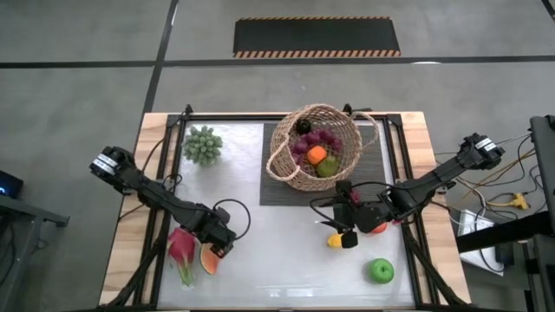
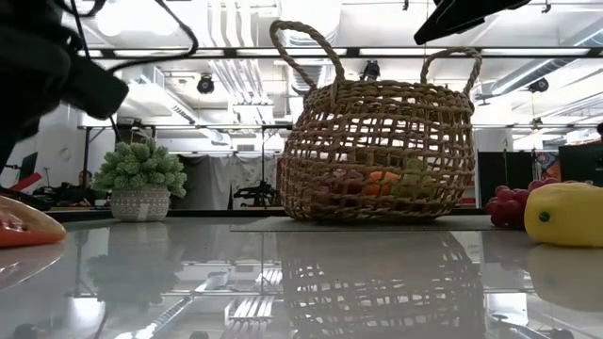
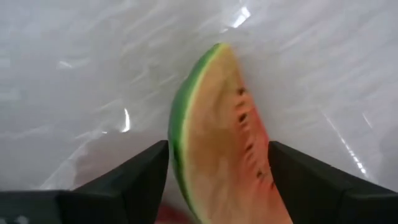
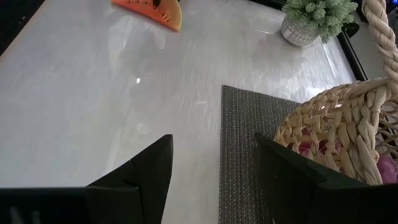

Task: Build produce basket
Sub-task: Put the watermelon into the brown basket

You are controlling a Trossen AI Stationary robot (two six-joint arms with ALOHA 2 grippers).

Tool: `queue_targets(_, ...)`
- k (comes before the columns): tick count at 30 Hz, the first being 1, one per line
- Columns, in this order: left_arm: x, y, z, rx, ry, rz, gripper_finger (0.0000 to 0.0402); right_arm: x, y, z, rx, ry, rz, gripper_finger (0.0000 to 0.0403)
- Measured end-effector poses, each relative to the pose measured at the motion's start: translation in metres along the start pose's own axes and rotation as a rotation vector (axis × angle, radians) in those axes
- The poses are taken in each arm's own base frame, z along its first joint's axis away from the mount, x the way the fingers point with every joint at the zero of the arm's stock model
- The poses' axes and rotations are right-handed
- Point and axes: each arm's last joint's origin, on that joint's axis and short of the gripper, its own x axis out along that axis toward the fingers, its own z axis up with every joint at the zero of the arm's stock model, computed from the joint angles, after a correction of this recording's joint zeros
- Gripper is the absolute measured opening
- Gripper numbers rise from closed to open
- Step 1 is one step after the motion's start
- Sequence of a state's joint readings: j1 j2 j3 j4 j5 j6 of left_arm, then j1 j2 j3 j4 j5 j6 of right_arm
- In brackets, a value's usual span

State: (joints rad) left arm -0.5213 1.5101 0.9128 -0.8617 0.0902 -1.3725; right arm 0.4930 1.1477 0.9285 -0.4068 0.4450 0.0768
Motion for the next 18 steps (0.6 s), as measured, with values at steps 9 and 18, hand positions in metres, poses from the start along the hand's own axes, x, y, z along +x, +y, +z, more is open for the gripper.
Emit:
queue_targets(9,0.013,0.008,-0.001,0.011,0.01,0.013,0.0172,0.0,0.0,0.0,0.003,0.0,0.0,0.0206)
queue_targets(18,-0.001,0.0,0.005,0.092,-0.177,0.0,0.0082,0.0,0.0,0.0,0.026,0.0,0.0,0.0206)
